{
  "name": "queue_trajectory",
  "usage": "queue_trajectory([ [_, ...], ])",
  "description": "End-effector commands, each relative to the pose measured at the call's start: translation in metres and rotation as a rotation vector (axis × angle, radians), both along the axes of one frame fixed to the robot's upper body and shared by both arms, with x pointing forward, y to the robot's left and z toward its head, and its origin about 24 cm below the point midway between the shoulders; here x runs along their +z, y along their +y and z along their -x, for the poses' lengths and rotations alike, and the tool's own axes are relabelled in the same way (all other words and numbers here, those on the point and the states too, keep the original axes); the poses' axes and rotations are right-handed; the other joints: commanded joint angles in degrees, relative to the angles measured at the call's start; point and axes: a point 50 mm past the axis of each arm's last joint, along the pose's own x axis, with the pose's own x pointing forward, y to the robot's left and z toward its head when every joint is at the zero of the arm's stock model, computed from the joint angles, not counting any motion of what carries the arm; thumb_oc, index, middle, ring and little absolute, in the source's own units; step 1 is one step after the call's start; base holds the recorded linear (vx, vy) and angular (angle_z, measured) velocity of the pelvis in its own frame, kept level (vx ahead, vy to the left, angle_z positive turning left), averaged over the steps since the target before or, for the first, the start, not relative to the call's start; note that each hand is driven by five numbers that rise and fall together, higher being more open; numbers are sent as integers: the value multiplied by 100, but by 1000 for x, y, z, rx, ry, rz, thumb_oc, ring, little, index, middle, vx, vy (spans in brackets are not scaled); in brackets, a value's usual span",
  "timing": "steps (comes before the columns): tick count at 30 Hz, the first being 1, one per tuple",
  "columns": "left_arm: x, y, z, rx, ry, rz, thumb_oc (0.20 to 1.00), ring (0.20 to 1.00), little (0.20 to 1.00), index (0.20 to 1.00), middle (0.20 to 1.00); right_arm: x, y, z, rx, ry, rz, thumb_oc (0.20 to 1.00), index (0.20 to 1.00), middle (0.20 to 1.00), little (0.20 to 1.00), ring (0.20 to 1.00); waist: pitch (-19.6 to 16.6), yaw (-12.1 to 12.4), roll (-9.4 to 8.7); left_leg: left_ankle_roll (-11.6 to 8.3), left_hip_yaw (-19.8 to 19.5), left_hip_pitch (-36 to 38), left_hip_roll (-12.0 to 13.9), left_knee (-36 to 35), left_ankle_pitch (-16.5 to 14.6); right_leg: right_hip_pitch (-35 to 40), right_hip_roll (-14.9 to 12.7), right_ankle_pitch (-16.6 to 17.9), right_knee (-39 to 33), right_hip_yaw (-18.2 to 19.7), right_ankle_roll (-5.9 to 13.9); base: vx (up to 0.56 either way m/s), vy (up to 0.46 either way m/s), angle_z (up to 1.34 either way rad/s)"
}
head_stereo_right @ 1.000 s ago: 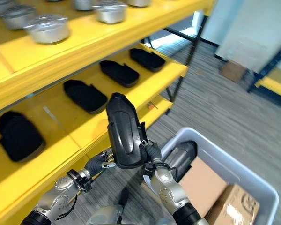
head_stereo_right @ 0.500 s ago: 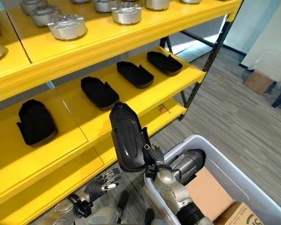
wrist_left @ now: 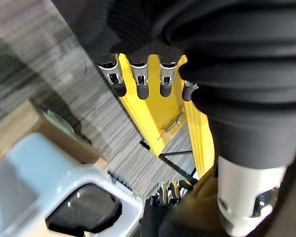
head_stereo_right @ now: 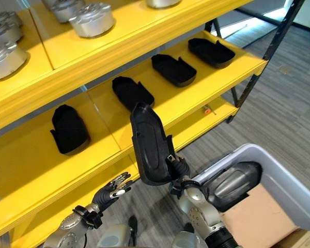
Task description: Move parts from the plastic box to the shelf.
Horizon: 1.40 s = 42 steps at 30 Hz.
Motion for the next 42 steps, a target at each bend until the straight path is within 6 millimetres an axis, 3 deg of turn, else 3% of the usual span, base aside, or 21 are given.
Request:
queue_trajectory([
  [1, 24, 10, -9, 40, -136, 31, 1000, 1000, 1000, 1000, 1000, 27, 18, -13, 68, -116, -55, 200, 200, 200, 200, 200, -104, 136, -280, 86, 1, 243, -133, 16, -51, -150, 299, 96, 58, 296, -81, -172, 516, 39],
  [4, 29, 18, -14, 103, -169, -77, 1000, 1000, 1000, 1000, 1000, 23, 14, -12, 29, -95, -104, 200, 200, 200, 200, 200, -121, 144, -327, 189, 3, 383, -297, -88, -253, -28, 168, 197, -21, 287, 80, -121, 367, 33],
  [9, 33, 33, -14, 154, -158, -100, 1000, 1000, 1000, 1000, 1000, 17, 11, -4, 8, -56, -124, 200, 200, 200, 200, 200, -143, 251, -420, 448, -151, 557, -525, -342, -363, -66, -91, 447, -92, 211, 378, -123, 393, 29],
  [15, 30, 41, -9, 135, -124, -122, 1000, 1000, 1000, 1000, 1000, 12, 3, -3, -12, -97, -118, 200, 200, 200, 200, 200, -174, 648, -594, 634, -295, 477, -821, -369, -505, -58, -781, 1298, -659, -234, 675, -141, 389, 43],
  [18, 26, 41, -6, 146, -93, -100, 1000, 1000, 1000, 1000, 1000, 14, 10, -7, -19, -111, -155, 200, 200, 200, 200, 200, -208, 895, -661, 692, -257, 521, -877, -479, -576, -339, -1000, 1615, -423, -550, 757, -119, 315, 20],
  [21, 23, 38, -2, 118, -85, -111, 1000, 1000, 1000, 1000, 1000, 15, 15, -7, -13, -110, -167, 200, 200, 200, 200, 200, -267, 906, -625, 731, -379, 493, -874, -623, -455, -296, -692, 1216, -205, -466, 676, -57, 173, 7],
  [22, 20, 34, 1, 112, -71, -104, 1000, 1000, 1000, 1000, 1000, 14, 23, -4, 19, -107, -159, 200, 200, 200, 200, 200, -311, 863, -619, 746, -445, 551, -867, -892, -266, -317, -261, 966, 30, -373, 608, -39, 146, 43],
  [23, 19, 33, 1, 114, -70, -102, 1000, 1000, 1000, 1000, 1000, 15, 25, -3, 27, -107, -157, 200, 200, 200, 200, 200, -317, 852, -629, 752, -449, 570, -865, -964, -225, -329, -151, 923, 91, -352, 596, -47, 167, 41],
  [24, 18, 30, 1, 122, -62, -90, 1000, 1000, 1000, 1000, 1000, 16, 28, -2, 42, -113, -148, 200, 200, 200, 200, 200, -339, 811, -669, 778, -517, 558, -875, -1078, -146, -326, 211, 699, 222, -223, 526, -9, 57, 37],
  [26, 16, 23, 1, 116, -42, -78, 1000, 1000, 1000, 1000, 1000, 17, 27, -2, 34, -116, -142, 200, 200, 200, 200, 200, -353, 735, -739, 789, -644, 507, -958, -1078, -118, -287, 595, 536, 258, 5, 390, 22, 26, 29],
  [29, 16, 11, -3, 108, -20, -84, 1000, 1000, 1000, 1000, 1000, 20, 25, -5, 14, -130, -138, 200, 200, 200, 200, 200, -354, 573, -838, 748, -796, 454, -1085, -1078, 0, -158, 1277, 235, 68, 487, 43, 30, -29, 44],
  [31, 17, 6, -5, 99, -21, -81, 1000, 1000, 1000, 1000, 1000, 25, 23, -8, 9, -155, -136, 200, 200, 200, 200, 200, -317, 517, -877, 763, -872, 397, -1151, -1078, 36, -92, 1360, 248, -213, 760, -28, -17, -82, 69],
  [36, 9, 8, -3, 155, 8, -95, 1000, 1000, 1000, 1000, 1000, 33, 23, -7, 39, -186, -121, 200, 200, 200, 200, 200, -285, 481, -866, 767, -721, 446, -1160, -1078, 13, 98, 1245, 389, -558, 699, -13, 16, -122, 15],
  [39, 7, 10, -2, 133, 8, -124, 1000, 1000, 1000, 1000, 1000, 35, 23, -1, 49, -210, -104, 200, 200, 200, 200, 200, -274, 344, -785, 808, -270, 533, -1150, -918, -115, 90, 1166, 362, -502, 555, -25, -10, -61, 36],
  [40, 7, 12, -3, 131, 0, -164, 1000, 1000, 1000, 1000, 1000, 35, 22, 2, 42, -215, -101, 200, 200, 200, 200, 200, -234, 208, -765, 768, 73, 472, -1071, -590, -236, 64, 1090, 341, -444, 484, -59, -58, -13, 66],
  [42, 9, 13, -6, 124, -15, -191, 1000, 1000, 1000, 1000, 1000, 34, 20, 3, 38, -220, -90, 200, 200, 200, 200, 200, -197, 150, -760, 744, 118, 423, -1029, -372, -297, 64, 1041, 332, -391, 465, -80, -56, 23, 42],
])
